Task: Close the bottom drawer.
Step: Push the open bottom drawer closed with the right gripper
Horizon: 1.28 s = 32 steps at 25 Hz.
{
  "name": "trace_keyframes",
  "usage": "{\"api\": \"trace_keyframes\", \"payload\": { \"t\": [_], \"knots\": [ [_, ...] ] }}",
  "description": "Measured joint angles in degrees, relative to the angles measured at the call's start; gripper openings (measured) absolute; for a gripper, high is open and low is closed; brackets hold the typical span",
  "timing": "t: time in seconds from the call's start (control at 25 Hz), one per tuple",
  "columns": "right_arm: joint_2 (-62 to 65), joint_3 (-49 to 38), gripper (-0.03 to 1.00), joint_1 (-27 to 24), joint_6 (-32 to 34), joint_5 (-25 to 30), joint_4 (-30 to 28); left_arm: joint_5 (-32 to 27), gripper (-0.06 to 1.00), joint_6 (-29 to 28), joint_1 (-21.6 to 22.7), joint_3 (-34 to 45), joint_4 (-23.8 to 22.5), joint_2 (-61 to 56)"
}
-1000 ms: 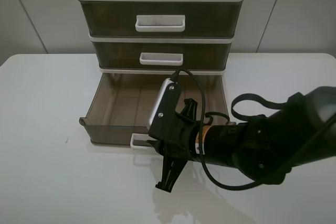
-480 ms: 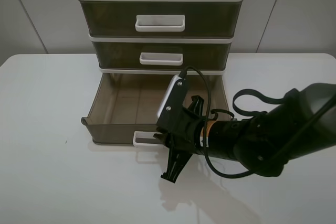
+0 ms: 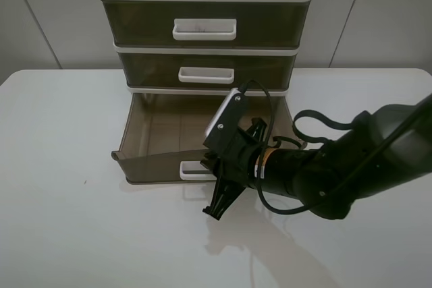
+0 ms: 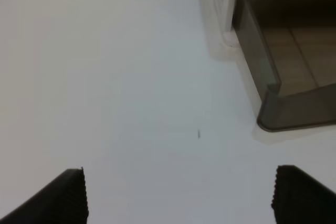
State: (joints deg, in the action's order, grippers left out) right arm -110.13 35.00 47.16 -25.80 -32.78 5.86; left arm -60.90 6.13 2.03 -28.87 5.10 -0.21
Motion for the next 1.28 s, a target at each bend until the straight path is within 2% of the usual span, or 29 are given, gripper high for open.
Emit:
{"api": "trace_keyframes", "payload": {
  "t": [0.48, 0.72, 1.04, 1.28],
  "knots": [
    [-0.29, 1.33, 0.01, 0.30, 0.13, 0.06, 4.65, 0.00, 0.72, 0.00, 0.00, 0.00, 0.00, 0.00],
    [-0.49, 1.82, 0.01, 0.58, 0.13, -0.01, -0.80, 0.00, 0.72, 0.00, 0.00, 0.00, 0.00, 0.00],
    [-0.77, 1.91, 0.01, 0.78, 0.13, -0.55, -1.91, 0.00, 0.72, 0.00, 0.00, 0.00, 0.00, 0.00],
    [0.29, 2.36, 0.01, 1.30, 0.13, 0.57, -5.86, 0.00, 0.72, 0.00, 0.00, 0.00, 0.00, 0.00]
  ]
}}
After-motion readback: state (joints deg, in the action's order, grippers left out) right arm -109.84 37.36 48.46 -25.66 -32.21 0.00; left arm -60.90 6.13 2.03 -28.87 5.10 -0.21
